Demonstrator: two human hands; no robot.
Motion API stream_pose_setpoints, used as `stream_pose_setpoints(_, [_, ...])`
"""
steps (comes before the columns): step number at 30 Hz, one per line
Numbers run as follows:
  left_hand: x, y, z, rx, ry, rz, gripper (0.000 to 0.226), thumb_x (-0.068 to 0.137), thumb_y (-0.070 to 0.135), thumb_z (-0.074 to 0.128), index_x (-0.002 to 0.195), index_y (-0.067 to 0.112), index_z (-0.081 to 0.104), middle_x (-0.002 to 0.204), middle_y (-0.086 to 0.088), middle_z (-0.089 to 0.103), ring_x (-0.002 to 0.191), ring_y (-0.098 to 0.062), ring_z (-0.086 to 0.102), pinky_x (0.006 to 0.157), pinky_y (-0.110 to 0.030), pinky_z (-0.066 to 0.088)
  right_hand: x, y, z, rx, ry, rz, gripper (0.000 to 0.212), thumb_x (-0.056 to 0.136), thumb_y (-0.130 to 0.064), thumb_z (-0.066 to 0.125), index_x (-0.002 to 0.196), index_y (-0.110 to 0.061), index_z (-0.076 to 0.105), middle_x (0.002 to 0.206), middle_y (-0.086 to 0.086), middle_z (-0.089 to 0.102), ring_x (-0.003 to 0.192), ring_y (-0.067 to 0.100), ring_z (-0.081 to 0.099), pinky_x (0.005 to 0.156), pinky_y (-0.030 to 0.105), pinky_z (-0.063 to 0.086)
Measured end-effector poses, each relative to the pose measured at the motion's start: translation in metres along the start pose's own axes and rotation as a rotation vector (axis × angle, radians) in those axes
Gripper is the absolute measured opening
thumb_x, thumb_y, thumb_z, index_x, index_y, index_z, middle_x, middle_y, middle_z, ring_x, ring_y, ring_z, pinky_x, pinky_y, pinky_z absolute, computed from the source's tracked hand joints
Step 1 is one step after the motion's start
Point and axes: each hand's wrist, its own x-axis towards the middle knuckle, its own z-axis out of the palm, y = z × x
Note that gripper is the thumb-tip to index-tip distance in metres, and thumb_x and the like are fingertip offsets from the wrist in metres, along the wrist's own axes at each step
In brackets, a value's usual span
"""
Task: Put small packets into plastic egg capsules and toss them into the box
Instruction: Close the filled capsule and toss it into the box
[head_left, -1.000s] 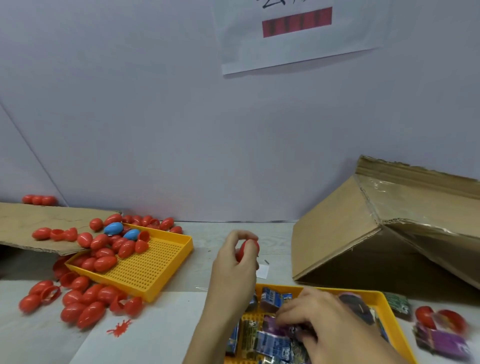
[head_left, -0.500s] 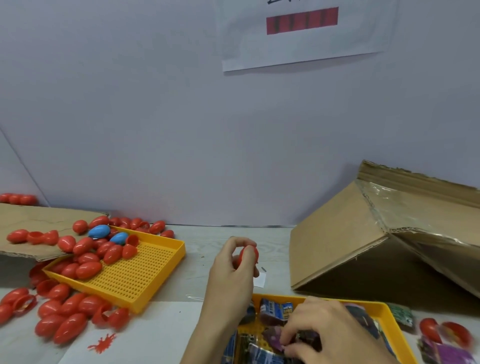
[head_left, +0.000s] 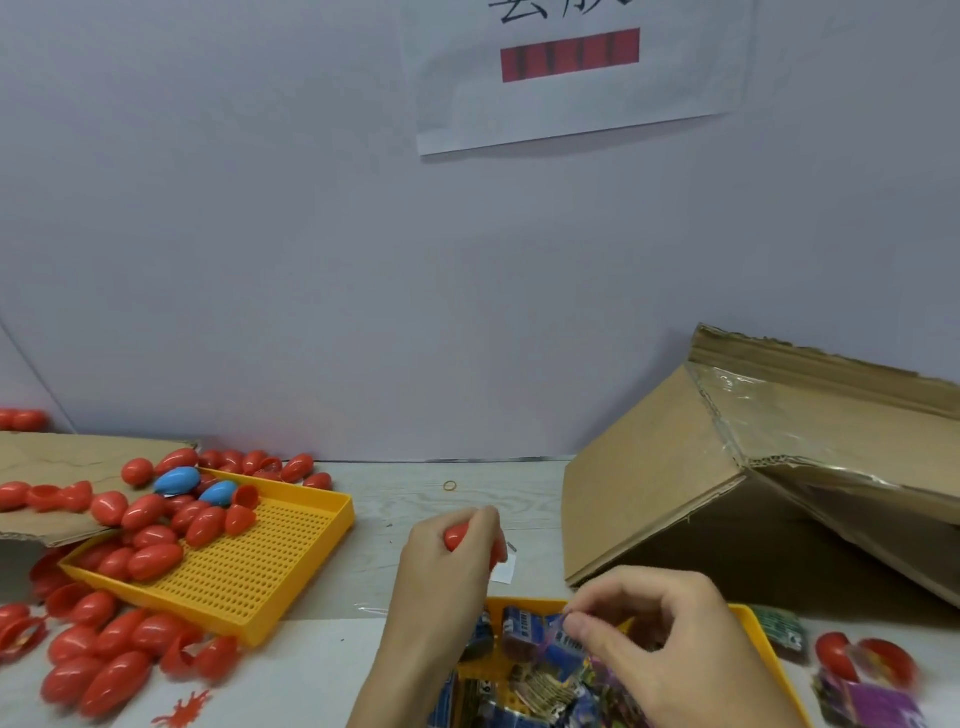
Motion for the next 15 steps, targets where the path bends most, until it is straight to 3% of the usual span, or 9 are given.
stream_pose_setpoints(3, [0.0,0.0,0.001,-0.023,-0.052,-0.023,0.037,0.09,0.023,0.053,0.055,0.015,0.061,0.064,-0.007,0.064,0.06,-0.014,0.06,0.067,-0.04,0.057,0.003,-0.006,0.001,-0.066,-0.133,0.167,0.011,0.068,-0.035,0.084,0.068,-0.035,0.073,0.081,-0.014,0.072,0.071,-0.002,0.06,0.072,0.016,0.046])
stream_pose_setpoints(6, [0.0,0.0,0.002,-0.086,-0.098,-0.022,0.037,0.09,0.014,0.053,0.055,0.014,0.063,0.07,-0.01,0.069,0.062,-0.018,0.065,0.073,-0.044,0.059,0.004,-0.007,0.0,-0.076,-0.157,0.17,0.012,0.065,-0.037,0.085,0.067,-0.039,0.073,0.085,-0.014,0.071,0.075,-0.001,0.058,0.074,0.018,0.045])
stream_pose_setpoints(11, [-0.005,0.003,0.002,-0.149,-0.285,0.021,0.03,0.093,0.0,0.053,0.077,0.017,0.072,0.071,-0.005,0.07,0.061,-0.015,0.062,0.062,-0.025,0.055,0.0,0.001,-0.002,0.133,-0.002,0.058,0.012,0.068,-0.021,0.085,0.068,-0.03,0.077,0.068,-0.003,0.073,0.063,0.006,0.066,0.062,0.021,0.051])
stream_pose_setpoints(15, [-0.009,0.006,0.003,0.015,-0.414,0.118,0.015,0.093,0.032,0.063,0.085,0.027,0.075,0.064,0.003,0.059,0.059,-0.004,0.056,0.059,-0.015,0.047,0.001,0.004,-0.002,0.313,0.056,0.054,0.012,0.065,-0.015,0.083,0.072,-0.023,0.078,0.07,0.006,0.074,0.068,0.017,0.072,0.062,0.019,0.055])
